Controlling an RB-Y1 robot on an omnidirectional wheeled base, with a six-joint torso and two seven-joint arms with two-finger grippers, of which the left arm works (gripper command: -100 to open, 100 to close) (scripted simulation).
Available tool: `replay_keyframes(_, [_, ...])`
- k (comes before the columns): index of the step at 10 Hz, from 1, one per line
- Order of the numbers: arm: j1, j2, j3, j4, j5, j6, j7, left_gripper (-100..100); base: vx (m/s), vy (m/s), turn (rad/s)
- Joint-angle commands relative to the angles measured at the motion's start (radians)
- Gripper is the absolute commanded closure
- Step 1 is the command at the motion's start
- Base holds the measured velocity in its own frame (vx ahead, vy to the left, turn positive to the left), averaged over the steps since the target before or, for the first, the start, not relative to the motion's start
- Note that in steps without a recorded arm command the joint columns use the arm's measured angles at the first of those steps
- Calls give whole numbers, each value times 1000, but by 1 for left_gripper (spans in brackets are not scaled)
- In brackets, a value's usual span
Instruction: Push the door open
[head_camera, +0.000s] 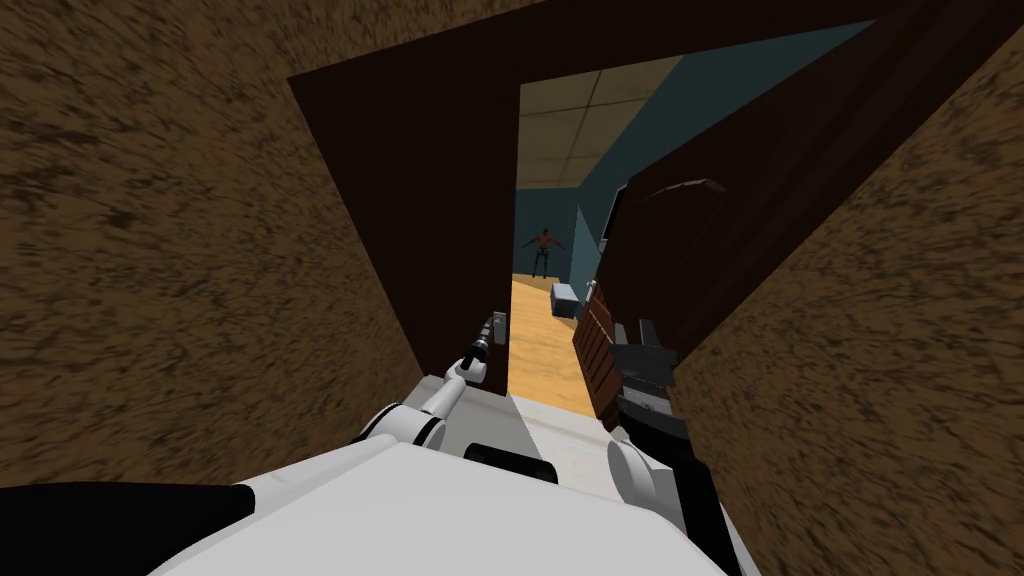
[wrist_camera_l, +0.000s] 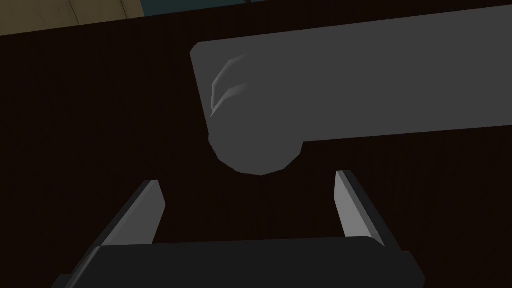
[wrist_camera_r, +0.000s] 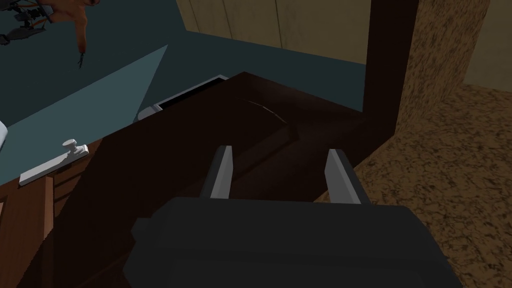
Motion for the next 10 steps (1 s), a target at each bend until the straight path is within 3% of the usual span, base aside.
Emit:
replay_keyframes(1, [0, -14, 2, 3, 1, -3, -1, -100, 195, -47, -14])
replay_keyframes(2, [1, -31, 4, 4, 1, -4, -1, -100, 173, -33, -17])
replay_keyframes(3, [-7, -19, 4, 14, 2, -6, 1, -100, 78, -14, -3])
replay_keyframes(4, [-7, -19, 4, 14, 2, -6, 1, 100, -8, 0, 6])
replay_keyframes(9, [-7, -19, 4, 14, 2, -6, 1, 100, -11, 2, -4])
replay_keyframes(10, [-9, -2, 16, 14, 6, -4, -3, 100, 94, -45, 16])
